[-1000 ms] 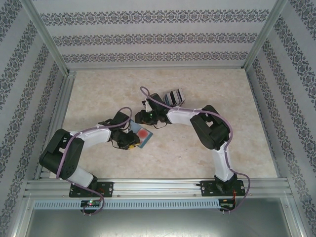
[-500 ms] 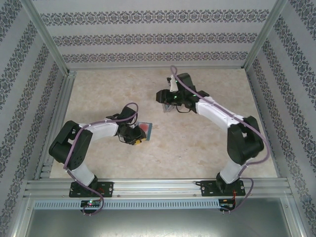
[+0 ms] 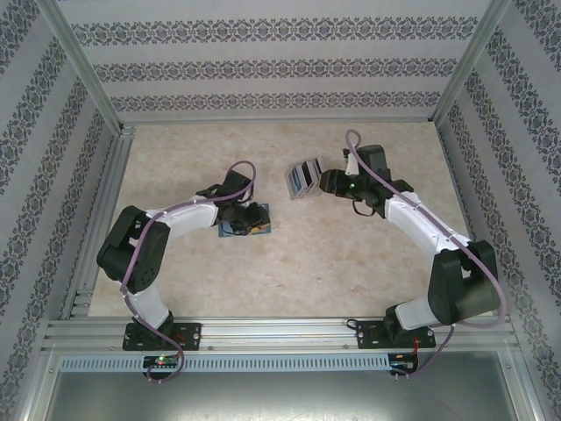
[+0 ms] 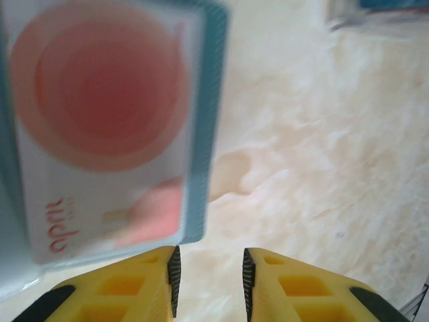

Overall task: Put the credit cards into the card holder
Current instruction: Rotate the card holder at the center of the table, then pick up the credit card from the storage box.

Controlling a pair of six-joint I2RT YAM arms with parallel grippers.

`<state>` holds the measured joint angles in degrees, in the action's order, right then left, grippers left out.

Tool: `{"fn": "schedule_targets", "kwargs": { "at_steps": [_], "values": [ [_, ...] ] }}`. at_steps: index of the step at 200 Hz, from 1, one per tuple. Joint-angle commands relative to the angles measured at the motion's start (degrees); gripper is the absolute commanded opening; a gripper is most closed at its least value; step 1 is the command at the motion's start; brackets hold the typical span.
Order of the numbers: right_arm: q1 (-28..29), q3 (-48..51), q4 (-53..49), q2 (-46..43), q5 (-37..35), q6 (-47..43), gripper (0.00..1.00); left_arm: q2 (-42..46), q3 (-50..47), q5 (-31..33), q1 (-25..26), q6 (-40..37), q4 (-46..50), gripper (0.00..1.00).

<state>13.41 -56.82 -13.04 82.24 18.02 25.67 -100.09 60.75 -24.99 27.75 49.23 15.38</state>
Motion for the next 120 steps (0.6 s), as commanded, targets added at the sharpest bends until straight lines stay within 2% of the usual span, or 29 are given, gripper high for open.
{"fn": "schedule_targets", "kwargs": {
  "at_steps": [1,51,120],
  "values": [
    [-2.3,2.4,2.6,-1.5,-0.8,-1.0,0.5,-0.1,2.6,2.2,0.6,-2.4,3.0,0.34],
    [-4.3,2.7,3.4,0.3,0.8,-2.2,0.51,-1.7,7.4,3.9,0.5,-2.8,4.8,0.35],
    [-9.4,-2.9,0.7,3.0,5.0,-3.5,0.54,-11.1,21.7,4.6,0.4,-4.3,5.8,0.37]
  ]
}}
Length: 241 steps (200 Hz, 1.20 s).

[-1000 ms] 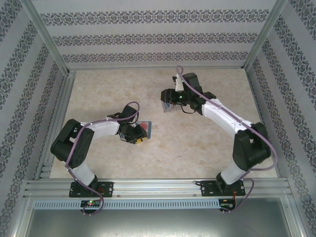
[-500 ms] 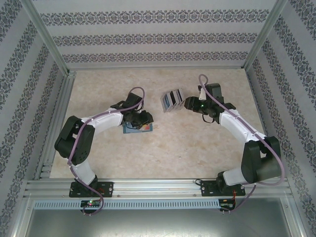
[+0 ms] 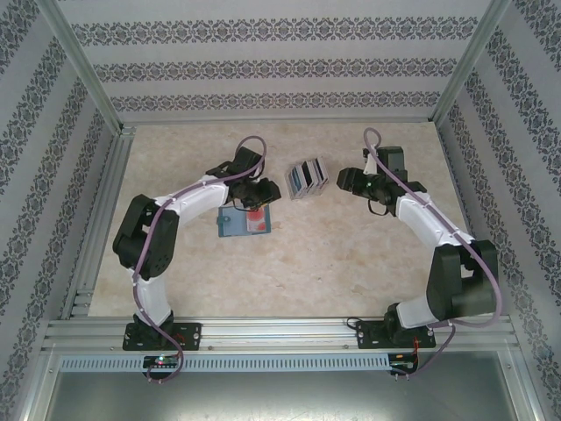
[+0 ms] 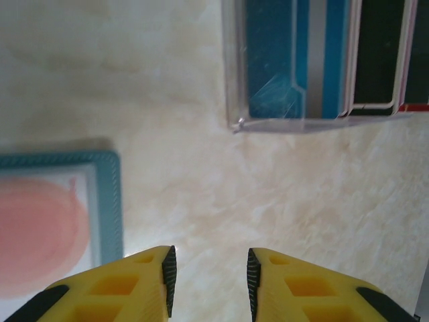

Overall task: Put the credit cards into the card holder
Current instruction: Pick up the credit card from the storage box.

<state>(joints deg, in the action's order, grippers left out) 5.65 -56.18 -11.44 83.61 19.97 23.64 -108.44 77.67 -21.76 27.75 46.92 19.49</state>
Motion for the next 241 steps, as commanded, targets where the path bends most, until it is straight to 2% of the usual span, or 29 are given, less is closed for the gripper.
{"fn": "schedule_targets", "kwargs": {
  "at_steps": [1,77,124,187,241],
  "values": [
    [-1.7,-3.7,-0.9,1.7,3.1,-1.5,0.54,-2.9,5.1,1.3,0.4,-2.0,1.7,0.37],
    [-4.4,-13.9,-6.0,10.0,10.0,-0.2,0.55,-14.6,21.0,-0.7,-0.8,-2.5,2.2,0.38],
    [-4.4,-19.8,-7.8,17.6,14.0,1.3,0.56,-19.0,26.5,-1.8,-0.9,-1.0,0.4,0.38],
    [-2.0,-27.8,-8.0,27.8,16.3,3.3,0.56,-21.6,28.0,-3.7,-0.9,-0.2,-0.2,0.39],
    [1.6,-35.0,-11.8,34.3,15.2,2.1,0.56,-21.9,27.1,-5.1,-0.9,-0.3,-0.2,0.39]
  ]
}}
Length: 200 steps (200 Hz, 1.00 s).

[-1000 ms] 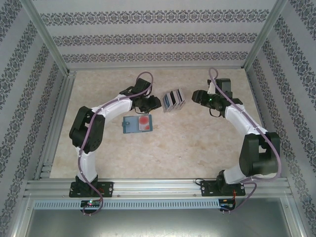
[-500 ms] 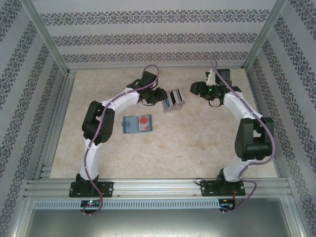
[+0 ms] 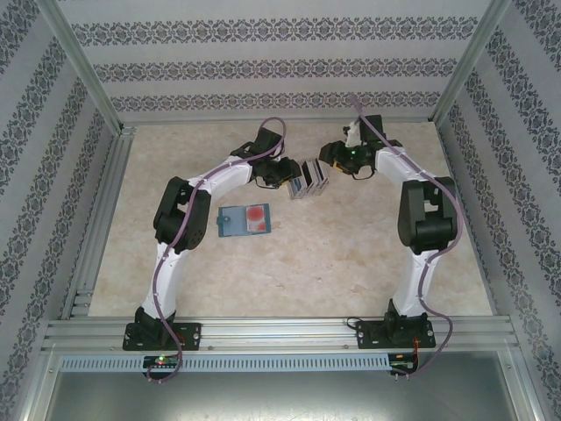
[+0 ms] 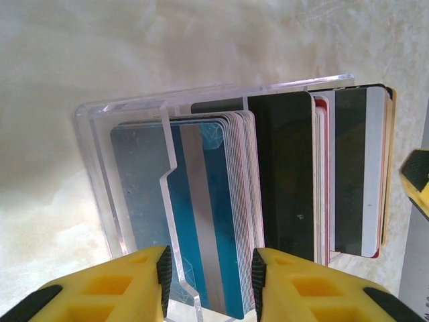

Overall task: Put the credit cards into the card holder
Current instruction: Pick up the credit card from the storage box.

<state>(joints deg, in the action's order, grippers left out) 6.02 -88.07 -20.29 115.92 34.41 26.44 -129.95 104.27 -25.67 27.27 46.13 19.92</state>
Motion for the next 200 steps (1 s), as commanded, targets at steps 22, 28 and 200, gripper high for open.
{"fn": "schedule_targets", "kwargs": {
  "at_steps": [22,28,200],
  "values": [
    [1.6,-4.2,-4.6,2.4,-0.8,-1.9,0.56,-0.4,0.1,-1.5,-0.4,0.5,-0.8,0.39],
    [1.5,-4.1,-4.7,2.1,-1.6,-2.2,0.56,-0.3,0.0,-1.6,-0.4,0.5,-0.8,0.39],
    [4.4,-5.9,-7.4,3.9,-6.2,-4.5,0.57,1.0,-3.7,-0.7,-0.1,1.3,-2.6,0.4]
  ]
}}
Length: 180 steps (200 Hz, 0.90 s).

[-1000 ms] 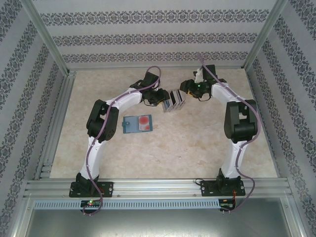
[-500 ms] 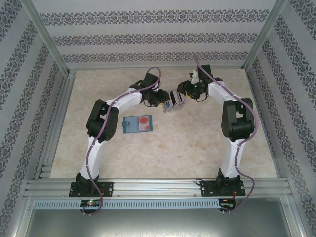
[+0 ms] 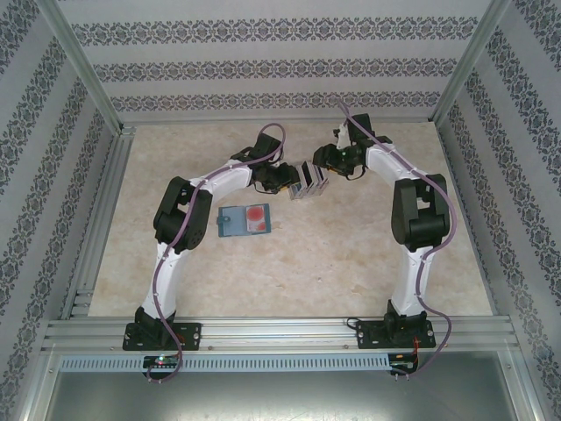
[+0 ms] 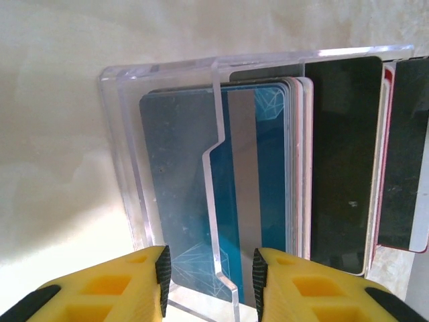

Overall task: Put the credit cards into the card holder
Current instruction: Pick up the credit card from the storage box.

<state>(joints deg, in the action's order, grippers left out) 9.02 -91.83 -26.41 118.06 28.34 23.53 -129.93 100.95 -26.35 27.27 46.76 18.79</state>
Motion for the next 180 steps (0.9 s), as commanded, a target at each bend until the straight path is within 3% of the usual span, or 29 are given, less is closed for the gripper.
{"fn": "schedule_targets", "kwargs": {
  "at_steps": [1,180],
  "values": [
    [1.4,-2.2,-1.4,1.8,-0.1,-1.6,0.57,1.0,-0.4,-0.1,-0.1,0.7,-1.5,0.4],
    [3.6,-2.1,-3.0,-2.0,-1.0,-2.0,0.57,-0.4,0.4,-1.0,0.3,0.5,-0.6,0.4]
  ]
}}
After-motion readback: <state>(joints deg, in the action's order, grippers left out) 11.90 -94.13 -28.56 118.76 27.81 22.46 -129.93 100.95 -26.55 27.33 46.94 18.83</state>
